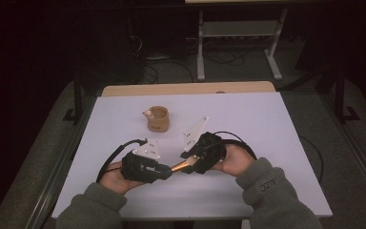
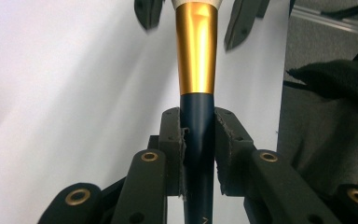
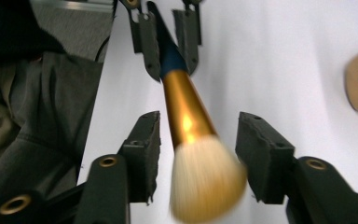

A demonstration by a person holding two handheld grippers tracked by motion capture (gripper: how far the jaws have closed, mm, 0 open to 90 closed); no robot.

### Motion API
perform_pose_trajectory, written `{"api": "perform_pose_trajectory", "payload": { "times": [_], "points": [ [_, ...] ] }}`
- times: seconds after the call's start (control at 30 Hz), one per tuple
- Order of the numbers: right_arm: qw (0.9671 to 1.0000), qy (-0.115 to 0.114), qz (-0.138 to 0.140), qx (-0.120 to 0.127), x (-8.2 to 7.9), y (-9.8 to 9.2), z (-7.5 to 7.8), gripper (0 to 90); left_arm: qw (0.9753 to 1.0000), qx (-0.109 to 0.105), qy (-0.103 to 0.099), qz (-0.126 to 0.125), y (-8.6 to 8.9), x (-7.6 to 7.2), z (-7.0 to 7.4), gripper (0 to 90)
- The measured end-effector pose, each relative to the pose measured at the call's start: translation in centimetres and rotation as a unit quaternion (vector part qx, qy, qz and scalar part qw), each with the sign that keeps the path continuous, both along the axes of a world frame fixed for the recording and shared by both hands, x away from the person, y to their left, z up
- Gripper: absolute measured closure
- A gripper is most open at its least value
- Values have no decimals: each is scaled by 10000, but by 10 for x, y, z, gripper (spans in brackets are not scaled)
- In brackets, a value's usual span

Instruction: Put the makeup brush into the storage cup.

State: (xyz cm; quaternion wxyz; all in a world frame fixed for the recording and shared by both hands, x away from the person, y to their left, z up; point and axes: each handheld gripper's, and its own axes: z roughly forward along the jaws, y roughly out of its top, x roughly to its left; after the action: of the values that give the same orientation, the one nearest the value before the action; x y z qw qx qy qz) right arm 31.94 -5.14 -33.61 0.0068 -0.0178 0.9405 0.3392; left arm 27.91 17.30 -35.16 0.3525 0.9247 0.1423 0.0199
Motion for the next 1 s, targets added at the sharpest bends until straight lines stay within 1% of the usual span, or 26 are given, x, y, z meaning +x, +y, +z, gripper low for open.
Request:
{"api": "perform_pose_trajectory", "payload": {
  "times": [0.03,0.07,0.1,0.17,0.2,0.23,0.27,0.3,0.33,0.37,0.4,0.43,0.47,0.5,0.53,0.57,0.6,0.63,0.7,0.73,0.77,0.8,0.83,0.87,0.93,1.0],
  "points": [
    [10000,15,-34,68,1,-3,0,477,10000,-1,-34,2,2,0,1,749],
    [9997,89,-180,126,2,-7,-1,457,10000,-40,-28,12,3,1,1,749],
    [9995,98,-236,164,2,-9,-1,449,9999,-96,-32,38,4,1,2,749],
    [9993,131,-291,198,2,-10,-2,440,9999,-130,-37,51,5,0,2,749],
    [9982,234,-439,340,4,-14,-4,437,9998,-205,5,76,7,0,2,749],
    [9978,246,-441,419,5,-15,-5,442,9996,-286,0,72,7,0,1,749],
    [9978,246,-441,419,5,-15,-5,442,9996,-286,0,72,7,0,1,749],
    [9971,328,-456,509,6,-16,-6,462,9995,-306,3,64,7,0,1,749],
    [9967,404,-457,529,5,-16,-6,489,9994,-334,37,75,7,0,0,749],
    [9970,354,-446,523,5,-15,-7,490,9993,-368,40,70,6,0,-1,749],
    [9967,420,-412,552,5,-14,-7,546,9993,-362,30,77,6,0,-1,748],
    [9962,507,-407,571,4,-14,-5,592,9997,-251,15,49,6,0,-2,748],
    [9961,505,-347,637,5,-15,-4,637,9996,-260,52,78,5,0,-3,748],
    [9961,505,-347,637,5,-15,-4,637,9996,-260,52,78,5,0,-3,748],
    [9954,577,-245,728,6,-16,-1,666,9996,-276,48,42,5,0,-4,748],
    [9950,620,-233,750,6,-15,0,669,9996,-273,41,34,5,1,-4,747],
    [9950,620,-233,750,6,-15,0,669,9997,-257,44,30,3,1,-5,747],
    [9958,519,-160,735,6,-13,4,674,9998,-213,35,28,1,1,-5,747],
    [9961,488,-162,711,6,-12,8,676,9998,-205,44,23,1,1,-6,747],
    [9956,488,-105,795,6,-9,13,680,9997,-231,51,29,-1,1,-6,747],
    [9954,496,-113,812,5,-7,15,682,9998,-212,46,35,-3,1,-7,746],
    [9957,449,-94,803,5,-6,17,683,9998,-184,46,21,-3,2,-7,746],
    [9957,449,-94,803,5,-6,17,683,9998,-184,46,21,-3,2,-7,746],
    [9955,443,-85,832,4,-2,21,684,9998,-199,70,45,-4,2,-7,747],
    [9953,429,-84,865,4,-1,21,685,9997,-230,66,48,-5,3,-7,747],
    [9939,434,-133,1000,3,2,23,685,9996,-261,76,85,-5,3,-7,747]
  ]
}}
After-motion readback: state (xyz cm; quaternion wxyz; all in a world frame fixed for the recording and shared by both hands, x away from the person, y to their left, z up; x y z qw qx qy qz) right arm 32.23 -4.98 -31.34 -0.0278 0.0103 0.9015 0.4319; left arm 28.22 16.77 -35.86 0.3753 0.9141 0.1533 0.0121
